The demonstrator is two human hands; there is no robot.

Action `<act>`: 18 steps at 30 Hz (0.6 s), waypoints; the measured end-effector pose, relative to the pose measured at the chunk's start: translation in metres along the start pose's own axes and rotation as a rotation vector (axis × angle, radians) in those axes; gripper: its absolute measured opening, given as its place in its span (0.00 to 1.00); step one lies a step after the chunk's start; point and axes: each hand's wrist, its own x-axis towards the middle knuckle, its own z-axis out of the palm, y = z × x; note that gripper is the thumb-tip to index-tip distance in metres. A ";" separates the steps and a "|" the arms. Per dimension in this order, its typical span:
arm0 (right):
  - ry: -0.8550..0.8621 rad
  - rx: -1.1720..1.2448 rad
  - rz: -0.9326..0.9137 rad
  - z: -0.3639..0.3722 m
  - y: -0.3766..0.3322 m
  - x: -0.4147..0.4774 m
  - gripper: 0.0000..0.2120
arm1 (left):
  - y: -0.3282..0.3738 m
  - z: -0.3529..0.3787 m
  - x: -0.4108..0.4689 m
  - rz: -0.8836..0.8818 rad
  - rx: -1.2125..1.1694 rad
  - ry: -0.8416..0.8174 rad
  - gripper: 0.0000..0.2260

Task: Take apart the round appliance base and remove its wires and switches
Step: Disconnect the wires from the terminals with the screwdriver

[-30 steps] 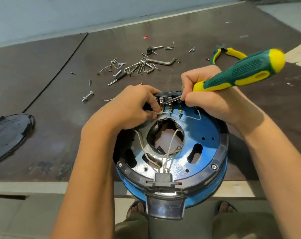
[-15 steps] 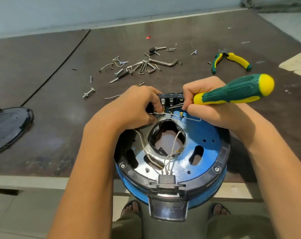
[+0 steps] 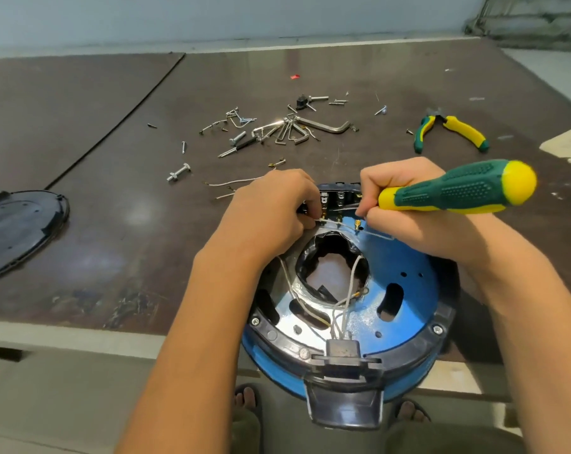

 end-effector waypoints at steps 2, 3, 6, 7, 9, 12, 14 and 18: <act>0.029 -0.046 -0.004 -0.001 -0.004 0.002 0.13 | -0.001 0.002 0.000 -0.016 0.003 0.017 0.10; 0.042 -0.065 -0.006 -0.001 -0.005 0.002 0.11 | -0.002 0.003 0.000 -0.020 0.010 0.021 0.10; 0.054 -0.103 -0.001 0.001 -0.001 0.004 0.06 | -0.003 0.005 0.001 -0.007 0.008 0.041 0.07; 0.043 -0.101 0.015 0.002 0.003 0.004 0.04 | -0.003 0.005 0.000 0.000 -0.003 0.050 0.07; 0.030 -0.100 0.034 0.004 0.009 0.004 0.02 | -0.003 0.005 0.000 0.021 -0.021 0.056 0.07; 0.022 -0.086 0.048 0.003 0.010 0.005 0.04 | -0.003 0.003 0.001 0.039 -0.026 0.055 0.06; 0.024 -0.085 0.053 0.002 0.006 0.005 0.04 | -0.002 0.003 0.001 0.039 -0.028 0.050 0.06; 0.034 0.051 -0.021 0.001 -0.001 0.001 0.08 | -0.002 0.003 0.002 0.030 -0.017 0.023 0.07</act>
